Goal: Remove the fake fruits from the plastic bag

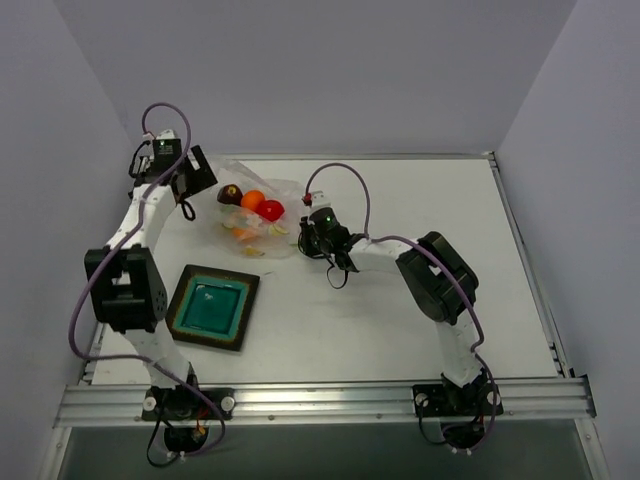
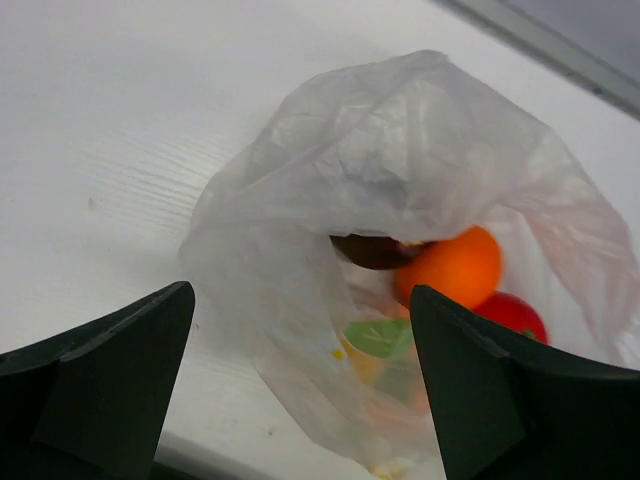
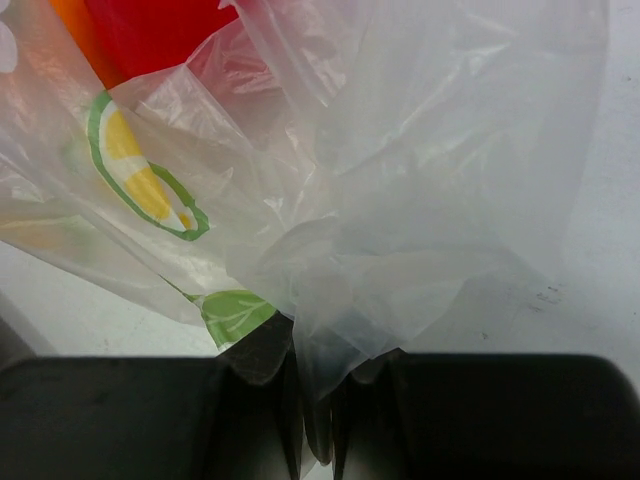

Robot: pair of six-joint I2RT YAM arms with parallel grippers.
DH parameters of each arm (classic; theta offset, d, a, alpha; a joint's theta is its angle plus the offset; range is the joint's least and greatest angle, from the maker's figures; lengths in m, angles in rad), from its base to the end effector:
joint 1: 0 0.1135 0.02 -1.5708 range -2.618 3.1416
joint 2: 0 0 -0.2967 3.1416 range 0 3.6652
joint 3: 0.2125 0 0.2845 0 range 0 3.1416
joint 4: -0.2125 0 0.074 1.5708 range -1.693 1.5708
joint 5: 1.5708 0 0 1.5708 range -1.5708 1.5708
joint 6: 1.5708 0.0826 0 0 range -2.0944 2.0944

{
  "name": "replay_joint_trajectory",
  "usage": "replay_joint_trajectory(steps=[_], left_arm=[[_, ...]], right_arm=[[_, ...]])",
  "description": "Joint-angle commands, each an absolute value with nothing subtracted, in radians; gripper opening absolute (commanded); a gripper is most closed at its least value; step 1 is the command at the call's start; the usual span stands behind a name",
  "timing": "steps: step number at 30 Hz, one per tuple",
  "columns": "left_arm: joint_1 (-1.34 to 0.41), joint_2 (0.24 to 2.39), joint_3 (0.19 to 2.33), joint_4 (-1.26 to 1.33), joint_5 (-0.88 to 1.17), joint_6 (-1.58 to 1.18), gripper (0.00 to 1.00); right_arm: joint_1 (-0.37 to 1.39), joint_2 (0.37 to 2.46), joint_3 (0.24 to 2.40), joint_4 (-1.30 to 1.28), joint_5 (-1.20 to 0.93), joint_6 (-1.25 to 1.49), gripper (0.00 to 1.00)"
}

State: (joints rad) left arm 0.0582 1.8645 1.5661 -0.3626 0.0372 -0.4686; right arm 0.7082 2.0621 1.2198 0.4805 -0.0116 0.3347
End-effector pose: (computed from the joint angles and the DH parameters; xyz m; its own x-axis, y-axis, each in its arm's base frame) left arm 0.5122 0.0268 0.2770 -0.5338 -0.4832 -0.6940 -0.3025 0.8755 -0.3769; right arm 0.4068 0.3496 0.1521 -0.4703 0.0297 -0.8820 -0.5338 0.7863 0.3111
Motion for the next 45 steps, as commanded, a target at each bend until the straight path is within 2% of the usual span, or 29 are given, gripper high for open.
replay_joint_trajectory(steps=[1, 3, 6, 8, 11, 14, 18, 25, 33, 45], left_arm=[[0.026, 1.678, 1.543, -0.413, 0.037, -0.499, 0.88], [0.011, 1.579, 1.471, -0.417, 0.018, -0.503, 0.86], [-0.078, 1.444, 1.376, -0.437, -0.030, -0.506, 0.75], [-0.110, 1.398, 1.330, -0.440, -0.055, -0.526, 0.71], [-0.213, 1.341, 1.243, -0.399, -0.077, -0.552, 0.65], [-0.305, 1.389, 1.247, -0.379, -0.118, -0.552, 0.63], [-0.393, 1.509, 1.298, -0.298, -0.113, -0.542, 0.62], [-0.405, 1.762, 1.446, -0.258, -0.123, -0.486, 0.60], [-0.405, 1.870, 1.558, -0.267, -0.176, -0.417, 0.66], [-0.403, 1.996, 1.612, -0.276, -0.233, -0.384, 0.71]], right_arm=[[0.716, 2.011, 1.226, 0.448, -0.054, 0.328, 0.07], [0.718, 2.014, 1.217, 0.460, -0.067, 0.337, 0.07], [0.718, 2.014, 1.213, 0.466, -0.089, 0.347, 0.07], [0.718, 2.013, 1.210, 0.469, -0.094, 0.350, 0.07], [0.718, 2.000, 1.204, 0.466, -0.100, 0.345, 0.07], [0.718, 1.994, 1.192, 0.471, -0.106, 0.342, 0.07], [0.716, 1.990, 1.174, 0.480, -0.106, 0.338, 0.07], [0.713, 1.985, 1.147, 0.505, -0.107, 0.331, 0.07], [0.713, 1.993, 1.143, 0.518, -0.124, 0.341, 0.07], [0.712, 1.988, 1.134, 0.528, -0.130, 0.339, 0.07]])
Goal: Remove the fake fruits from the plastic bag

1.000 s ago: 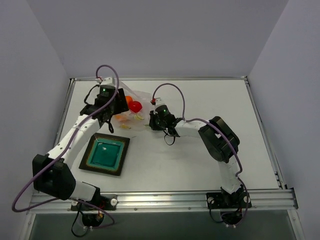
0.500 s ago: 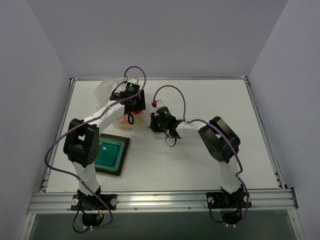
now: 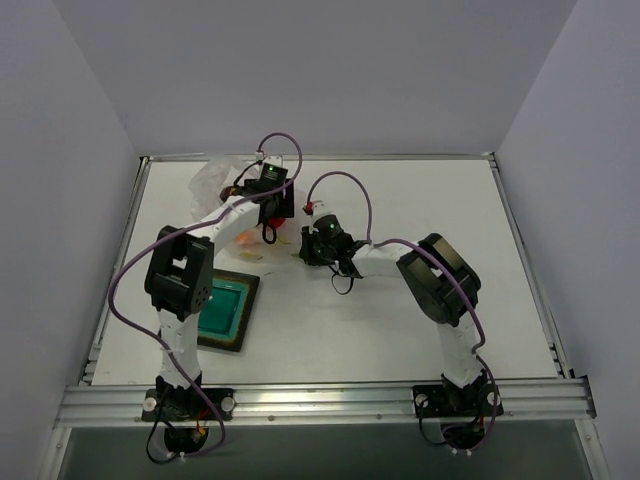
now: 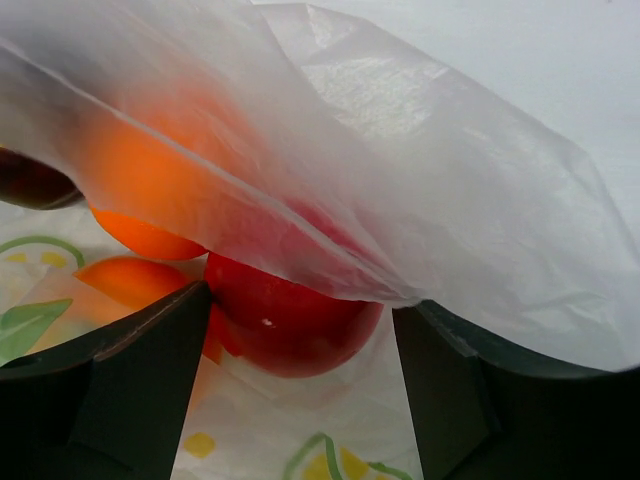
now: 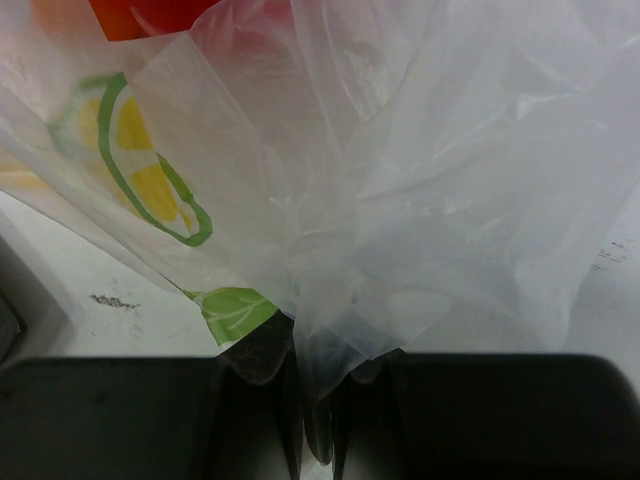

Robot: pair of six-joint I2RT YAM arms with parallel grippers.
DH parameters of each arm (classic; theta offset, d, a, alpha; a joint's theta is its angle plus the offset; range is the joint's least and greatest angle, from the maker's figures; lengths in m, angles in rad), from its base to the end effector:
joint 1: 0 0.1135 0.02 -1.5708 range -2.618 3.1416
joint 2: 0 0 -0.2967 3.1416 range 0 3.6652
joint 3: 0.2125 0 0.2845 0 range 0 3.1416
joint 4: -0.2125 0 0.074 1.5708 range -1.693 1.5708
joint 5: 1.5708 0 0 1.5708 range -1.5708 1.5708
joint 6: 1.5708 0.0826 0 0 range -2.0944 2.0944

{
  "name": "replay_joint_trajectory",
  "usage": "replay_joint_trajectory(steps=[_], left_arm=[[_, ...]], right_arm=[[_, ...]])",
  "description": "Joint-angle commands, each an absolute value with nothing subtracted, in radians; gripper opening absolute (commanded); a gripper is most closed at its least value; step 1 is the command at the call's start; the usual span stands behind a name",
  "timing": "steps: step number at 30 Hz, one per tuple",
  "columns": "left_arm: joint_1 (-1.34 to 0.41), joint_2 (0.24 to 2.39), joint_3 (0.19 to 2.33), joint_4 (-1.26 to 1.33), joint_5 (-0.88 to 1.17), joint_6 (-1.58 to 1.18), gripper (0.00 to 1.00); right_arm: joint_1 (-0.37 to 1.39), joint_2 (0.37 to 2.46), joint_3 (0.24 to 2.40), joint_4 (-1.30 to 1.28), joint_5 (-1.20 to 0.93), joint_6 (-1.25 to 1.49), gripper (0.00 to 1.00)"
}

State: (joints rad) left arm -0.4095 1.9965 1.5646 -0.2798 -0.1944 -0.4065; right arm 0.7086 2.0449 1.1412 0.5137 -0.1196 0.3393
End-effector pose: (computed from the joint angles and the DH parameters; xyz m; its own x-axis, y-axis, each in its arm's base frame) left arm 0.4995 -0.1994 0.2205 -0.6517 -0.1400 -0.7454 -0.0013 0.9830 -0.1835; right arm 0.3876 0.3452 0.1368 -0.5151 -0.0063 -0.8571 -0.5922 0.7255 0.3506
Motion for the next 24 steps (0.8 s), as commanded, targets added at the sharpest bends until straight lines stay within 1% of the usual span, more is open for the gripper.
replay_joint_trajectory(steps=[1, 6, 8, 9, 10, 13, 14, 15, 17, 19, 24], left_arm=[[-0.403, 2.008, 1.612, -0.276, -0.236, -0.383, 0.71], [-0.400, 2.042, 1.611, -0.255, -0.235, -0.382, 0.72], [-0.399, 2.045, 1.606, -0.236, -0.232, -0.383, 0.70], [-0.399, 2.045, 1.605, -0.232, -0.230, -0.385, 0.67], [-0.399, 2.033, 1.602, -0.224, -0.229, -0.385, 0.57], [-0.399, 1.982, 1.575, -0.206, -0.221, -0.387, 0.46], [-0.397, 1.965, 1.566, -0.203, -0.221, -0.390, 0.40], [-0.397, 1.945, 1.540, -0.199, -0.222, -0.394, 0.37], [-0.393, 1.882, 1.508, -0.178, -0.221, -0.406, 0.33], [-0.391, 1.821, 1.470, -0.169, -0.221, -0.413, 0.31], [-0.388, 1.709, 1.413, -0.173, -0.212, -0.449, 0.30]], right_arm=[[0.713, 1.987, 1.134, 0.528, -0.130, 0.339, 0.07], [0.712, 1.988, 1.134, 0.528, -0.129, 0.337, 0.07], [0.712, 1.990, 1.135, 0.529, -0.129, 0.337, 0.07], [0.712, 1.990, 1.134, 0.528, -0.129, 0.337, 0.07], [0.712, 1.990, 1.134, 0.528, -0.127, 0.337, 0.07], [0.710, 1.991, 1.132, 0.528, -0.126, 0.337, 0.07], [0.710, 1.991, 1.132, 0.529, -0.127, 0.339, 0.07], [0.710, 1.991, 1.134, 0.531, -0.127, 0.339, 0.07], [0.710, 1.993, 1.132, 0.532, -0.127, 0.341, 0.07], [0.710, 1.990, 1.131, 0.535, -0.127, 0.342, 0.07], [0.710, 1.991, 1.121, 0.548, -0.126, 0.344, 0.07]])
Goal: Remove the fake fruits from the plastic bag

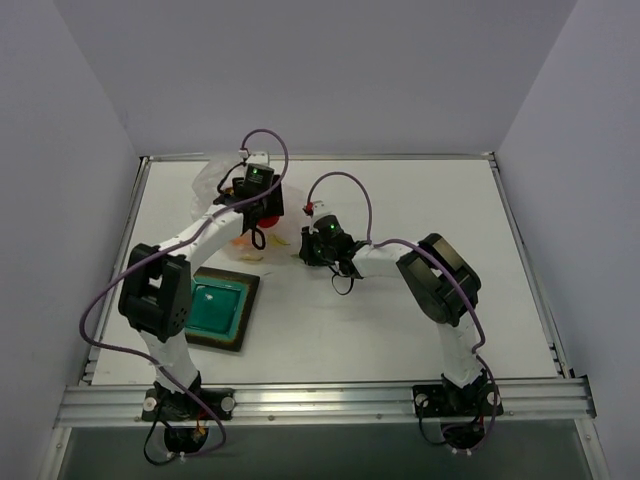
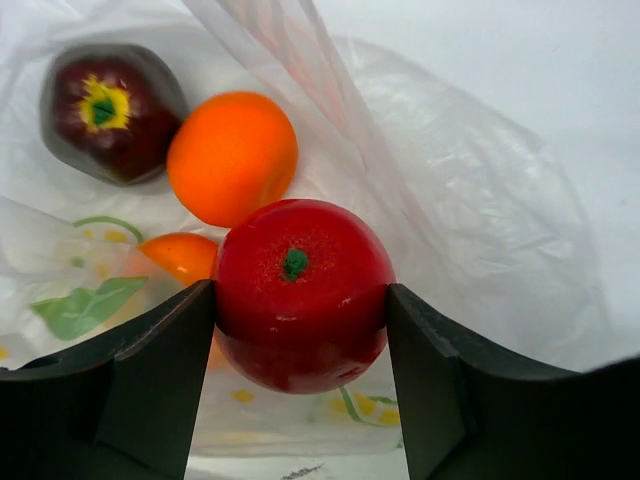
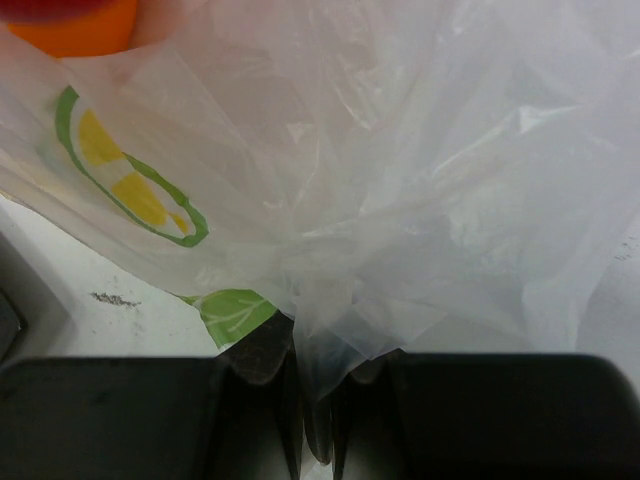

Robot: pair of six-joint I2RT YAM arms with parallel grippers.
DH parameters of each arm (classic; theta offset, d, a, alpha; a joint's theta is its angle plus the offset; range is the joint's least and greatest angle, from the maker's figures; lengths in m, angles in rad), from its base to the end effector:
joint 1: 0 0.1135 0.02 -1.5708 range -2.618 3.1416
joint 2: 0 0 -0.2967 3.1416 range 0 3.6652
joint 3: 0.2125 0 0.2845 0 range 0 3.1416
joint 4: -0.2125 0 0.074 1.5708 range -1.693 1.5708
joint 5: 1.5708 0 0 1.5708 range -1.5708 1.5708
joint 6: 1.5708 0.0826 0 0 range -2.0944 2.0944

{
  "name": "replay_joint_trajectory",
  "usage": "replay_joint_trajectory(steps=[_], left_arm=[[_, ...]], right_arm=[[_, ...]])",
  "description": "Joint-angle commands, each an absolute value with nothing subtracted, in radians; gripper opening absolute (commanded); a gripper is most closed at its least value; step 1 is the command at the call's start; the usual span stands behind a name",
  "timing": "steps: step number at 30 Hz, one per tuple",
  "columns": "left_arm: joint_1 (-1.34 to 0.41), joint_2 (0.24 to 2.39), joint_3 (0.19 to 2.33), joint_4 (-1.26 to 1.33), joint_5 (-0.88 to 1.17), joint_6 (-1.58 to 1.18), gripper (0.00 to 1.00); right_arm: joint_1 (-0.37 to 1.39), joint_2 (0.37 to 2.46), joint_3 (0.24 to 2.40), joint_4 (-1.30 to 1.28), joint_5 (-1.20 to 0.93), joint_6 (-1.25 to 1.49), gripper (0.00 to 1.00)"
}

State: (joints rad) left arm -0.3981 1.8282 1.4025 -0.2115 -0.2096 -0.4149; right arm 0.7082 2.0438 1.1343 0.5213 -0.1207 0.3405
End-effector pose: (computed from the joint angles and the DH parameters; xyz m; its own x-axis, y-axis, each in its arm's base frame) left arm 0.4657 -0.1772 0.2481 -0.5926 -0.1785 -0.7855 -0.0151 0.9774 -0.2107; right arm 0.3867 0.3443 0.1359 -0.5149 -0.0045 -0.8572 -0.5924 0.7246 0.3521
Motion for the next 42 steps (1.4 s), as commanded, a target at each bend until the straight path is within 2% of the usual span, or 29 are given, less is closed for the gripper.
replay_joint_trajectory(steps=[1, 9, 16, 19, 24, 29, 32, 33, 34, 36, 38, 42], left_arm=[[-0.388, 1.669, 1.401, -0.172, -0.209, -0.456, 0.30], [-0.374, 1.401, 1.199, -0.182, -0.130, -0.509, 0.30], [-0.339, 1.024, 0.843, -0.308, -0.372, -0.662, 0.30], [-0.281, 0.957, 0.735, -0.316, -0.379, -0.728, 0.31], [-0.163, 1.024, 0.678, -0.270, -0.319, -0.765, 0.31], [-0.156, 1.097, 0.655, -0.250, -0.368, -0.816, 0.32], [-0.156, 1.108, 0.637, -0.252, -0.403, -0.842, 0.43], [-0.156, 1.106, 0.632, -0.253, -0.416, -0.847, 0.48], [-0.156, 1.104, 0.627, -0.255, -0.419, -0.851, 0.57], [-0.155, 1.097, 0.615, -0.265, -0.434, -0.861, 0.65], [-0.155, 1.089, 0.612, -0.275, -0.446, -0.865, 0.71], [-0.161, 1.010, 0.614, -0.317, -0.479, -0.867, 0.74]], right_arm=[[0.710, 1.993, 1.121, 0.549, -0.126, 0.345, 0.07], [0.709, 1.983, 1.106, 0.565, -0.123, 0.350, 0.07], [0.706, 1.986, 1.094, 0.586, -0.135, 0.357, 0.07], [0.707, 1.985, 1.092, 0.583, -0.137, 0.351, 0.07], [0.709, 1.979, 1.086, 0.583, -0.132, 0.347, 0.07], [0.709, 1.987, 1.089, 0.580, -0.133, 0.344, 0.07], [0.709, 1.983, 1.092, 0.577, -0.132, 0.342, 0.07], [0.709, 1.983, 1.092, 0.575, -0.132, 0.341, 0.07], [0.709, 1.982, 1.094, 0.572, -0.132, 0.341, 0.07], [0.709, 1.983, 1.094, 0.571, -0.129, 0.339, 0.07], [0.709, 1.983, 1.095, 0.571, -0.130, 0.339, 0.07], [0.710, 1.983, 1.095, 0.569, -0.129, 0.337, 0.07]])
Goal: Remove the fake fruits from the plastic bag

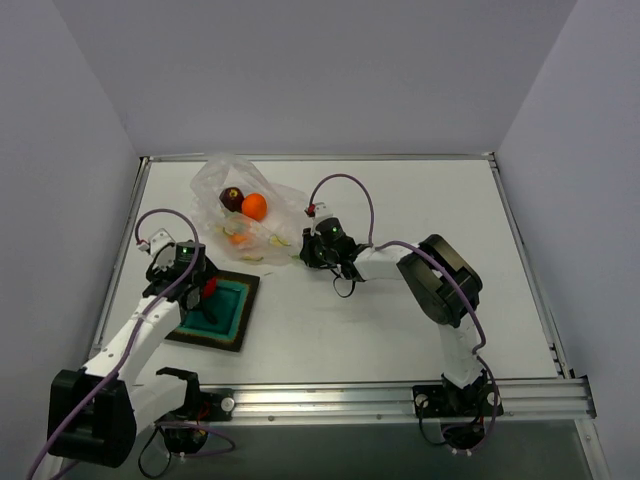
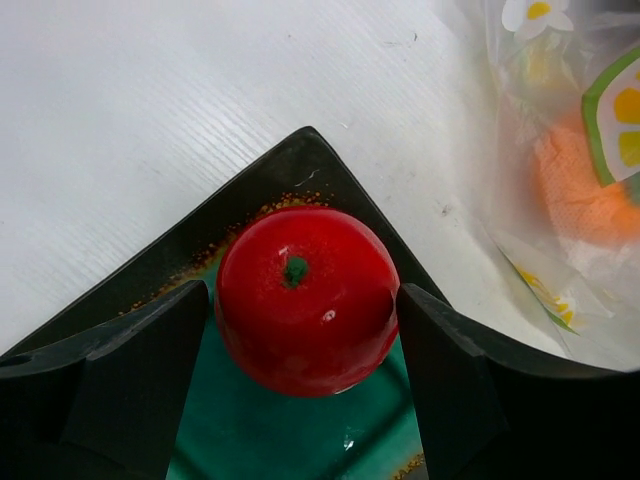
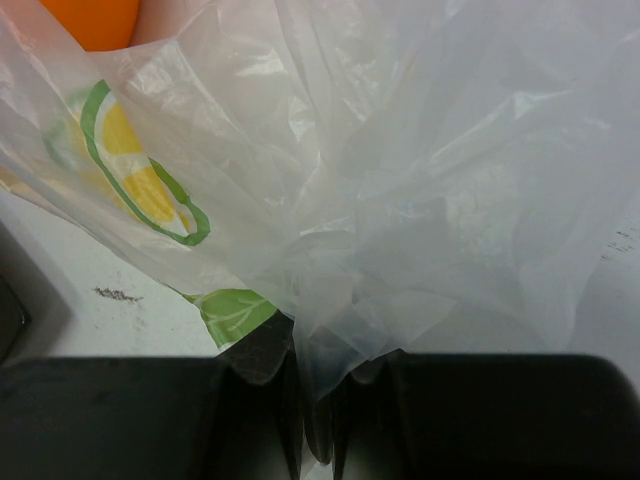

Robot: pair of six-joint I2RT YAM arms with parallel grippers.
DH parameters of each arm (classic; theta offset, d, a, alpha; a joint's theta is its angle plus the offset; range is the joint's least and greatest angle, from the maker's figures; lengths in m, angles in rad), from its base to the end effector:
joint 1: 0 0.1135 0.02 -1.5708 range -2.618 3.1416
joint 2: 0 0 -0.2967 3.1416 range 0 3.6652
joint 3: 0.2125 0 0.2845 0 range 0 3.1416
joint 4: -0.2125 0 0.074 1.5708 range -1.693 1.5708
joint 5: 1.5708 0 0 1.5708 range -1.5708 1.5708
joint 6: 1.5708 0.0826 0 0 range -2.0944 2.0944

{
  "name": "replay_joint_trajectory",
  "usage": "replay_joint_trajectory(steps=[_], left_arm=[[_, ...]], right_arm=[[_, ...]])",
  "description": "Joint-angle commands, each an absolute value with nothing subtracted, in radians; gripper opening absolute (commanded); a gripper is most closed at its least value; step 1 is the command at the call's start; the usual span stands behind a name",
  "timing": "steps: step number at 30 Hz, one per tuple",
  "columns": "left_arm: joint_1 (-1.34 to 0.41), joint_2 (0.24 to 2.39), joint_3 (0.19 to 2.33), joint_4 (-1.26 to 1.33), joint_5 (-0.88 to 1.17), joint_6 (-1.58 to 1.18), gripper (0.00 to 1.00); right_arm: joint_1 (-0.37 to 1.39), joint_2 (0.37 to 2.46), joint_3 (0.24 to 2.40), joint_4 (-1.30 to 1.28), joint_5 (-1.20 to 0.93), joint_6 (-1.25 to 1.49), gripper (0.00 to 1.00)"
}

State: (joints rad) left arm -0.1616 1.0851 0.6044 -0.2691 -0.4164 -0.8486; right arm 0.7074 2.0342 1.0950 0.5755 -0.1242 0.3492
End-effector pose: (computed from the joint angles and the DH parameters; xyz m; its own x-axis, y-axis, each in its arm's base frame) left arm 0.2672 -0.0097 0.1986 -0.3358 -0.6405 -0.6906 -0.6005 0.7104 -0.3669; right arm 0.3817 0.3399 0.1344 -0.5048 0.0151 -0.8631 -0.5961 0.7171 0.3612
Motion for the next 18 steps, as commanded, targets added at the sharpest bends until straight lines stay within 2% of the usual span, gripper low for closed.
replay_joint_trajectory(steps=[1, 9, 12, 16, 18], left_arm=[[-0.164, 0.987, 0.615, -0.321, -0.477, -0.855, 0.75], [-0.196, 0.884, 0.681, -0.420, -0.453, -0.834, 0.78], [-0.224, 0.879, 0.699, -0.376, -0.436, -0.827, 0.76], [-0.348, 1.012, 0.817, -0.305, -0.456, -0.776, 0.67], [-0.379, 1.128, 0.914, -0.255, -0.427, -0.752, 0.66]], right_arm=[[0.710, 1.983, 1.095, 0.569, -0.129, 0.337, 0.07], [0.710, 1.982, 1.094, 0.566, -0.126, 0.334, 0.07], [0.710, 1.980, 1.094, 0.566, -0.121, 0.333, 0.07], [0.710, 1.988, 1.098, 0.565, -0.121, 0.333, 0.07], [0.712, 1.990, 1.098, 0.563, -0.120, 0.330, 0.07]])
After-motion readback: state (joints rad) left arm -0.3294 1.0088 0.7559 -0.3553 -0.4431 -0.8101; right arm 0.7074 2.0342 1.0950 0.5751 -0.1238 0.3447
